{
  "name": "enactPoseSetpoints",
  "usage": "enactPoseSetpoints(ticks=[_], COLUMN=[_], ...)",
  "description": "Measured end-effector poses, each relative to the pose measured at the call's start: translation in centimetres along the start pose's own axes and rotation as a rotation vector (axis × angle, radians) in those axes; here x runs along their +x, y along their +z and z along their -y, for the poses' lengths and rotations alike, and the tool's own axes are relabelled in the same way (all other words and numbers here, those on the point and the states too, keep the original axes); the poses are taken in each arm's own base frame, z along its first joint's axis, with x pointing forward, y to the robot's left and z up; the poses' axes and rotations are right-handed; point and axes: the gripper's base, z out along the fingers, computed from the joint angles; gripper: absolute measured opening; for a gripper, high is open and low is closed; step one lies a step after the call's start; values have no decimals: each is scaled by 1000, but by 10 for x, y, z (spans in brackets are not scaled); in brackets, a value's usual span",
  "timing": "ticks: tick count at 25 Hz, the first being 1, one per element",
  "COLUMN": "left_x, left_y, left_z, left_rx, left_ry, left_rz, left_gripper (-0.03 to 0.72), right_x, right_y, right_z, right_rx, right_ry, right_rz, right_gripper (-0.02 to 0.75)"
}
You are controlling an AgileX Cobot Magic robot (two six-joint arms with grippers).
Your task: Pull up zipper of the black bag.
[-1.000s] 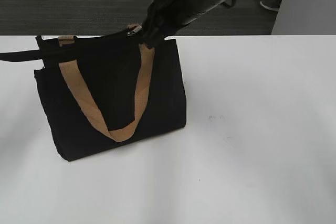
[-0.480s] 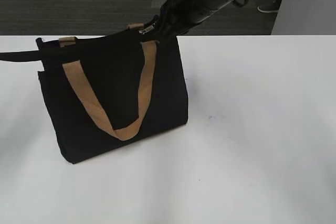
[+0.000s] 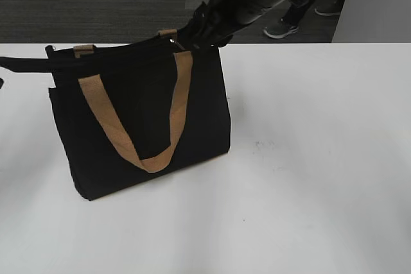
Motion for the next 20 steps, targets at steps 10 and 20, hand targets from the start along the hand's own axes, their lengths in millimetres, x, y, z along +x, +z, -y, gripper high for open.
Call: enactPoseSetpoints(ticks=[10,20], left_x=[-8,18], left_y=[-1,-3], left_z=[6,3], left_rx=[64,0], left_ry=[-70,-274], left_rz=[83,-208], left_gripper=[503,496], right_x=[-12,18], right_y=[-33,-48], right_z=[-6,7], right_rx=[-57,-197], right_ry=[49,24], right_rz=[26,-194], right_gripper=[411,412])
